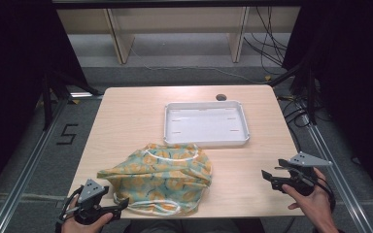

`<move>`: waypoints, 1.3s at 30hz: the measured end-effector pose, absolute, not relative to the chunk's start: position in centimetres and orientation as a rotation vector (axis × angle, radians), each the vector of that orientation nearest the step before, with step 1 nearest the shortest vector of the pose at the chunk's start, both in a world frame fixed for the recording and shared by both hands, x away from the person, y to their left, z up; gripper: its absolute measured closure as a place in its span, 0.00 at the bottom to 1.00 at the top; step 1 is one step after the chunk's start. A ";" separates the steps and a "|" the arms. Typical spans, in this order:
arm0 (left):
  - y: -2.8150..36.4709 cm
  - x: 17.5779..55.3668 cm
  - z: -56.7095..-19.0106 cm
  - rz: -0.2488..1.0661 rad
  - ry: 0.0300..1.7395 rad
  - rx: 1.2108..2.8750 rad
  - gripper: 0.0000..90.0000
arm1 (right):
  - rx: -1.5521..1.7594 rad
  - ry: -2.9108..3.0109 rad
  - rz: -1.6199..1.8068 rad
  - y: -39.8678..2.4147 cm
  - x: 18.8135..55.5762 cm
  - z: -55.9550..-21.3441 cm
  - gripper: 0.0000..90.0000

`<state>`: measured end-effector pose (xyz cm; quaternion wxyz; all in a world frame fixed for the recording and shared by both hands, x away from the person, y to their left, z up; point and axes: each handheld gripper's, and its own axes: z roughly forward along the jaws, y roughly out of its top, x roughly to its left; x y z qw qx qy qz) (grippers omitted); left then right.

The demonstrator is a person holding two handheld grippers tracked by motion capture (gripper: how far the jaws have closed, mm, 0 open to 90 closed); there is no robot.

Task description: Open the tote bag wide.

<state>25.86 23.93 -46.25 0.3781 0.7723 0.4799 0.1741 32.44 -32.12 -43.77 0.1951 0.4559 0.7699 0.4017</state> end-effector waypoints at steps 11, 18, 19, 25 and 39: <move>23.9 25.9 -46.2 0.440 1.233 1.997 0.18 | 1.288 2.176 1.141 -32.1 32.5 -43.8 0.23; 23.9 25.9 -46.2 0.440 1.234 1.998 0.18 | 1.243 2.187 1.141 -31.8 32.7 -43.7 0.22; 23.9 25.9 -46.2 0.440 1.234 1.998 0.18 | 1.213 2.197 1.151 -31.7 32.8 -43.7 0.21; 24.0 25.9 -46.2 0.434 1.226 1.976 0.18 | 1.203 2.206 1.161 -31.0 33.1 -43.7 0.21; 23.6 25.5 -46.1 0.431 1.224 1.968 0.18 | 0.877 2.420 1.234 -24.3 34.1 -43.1 0.27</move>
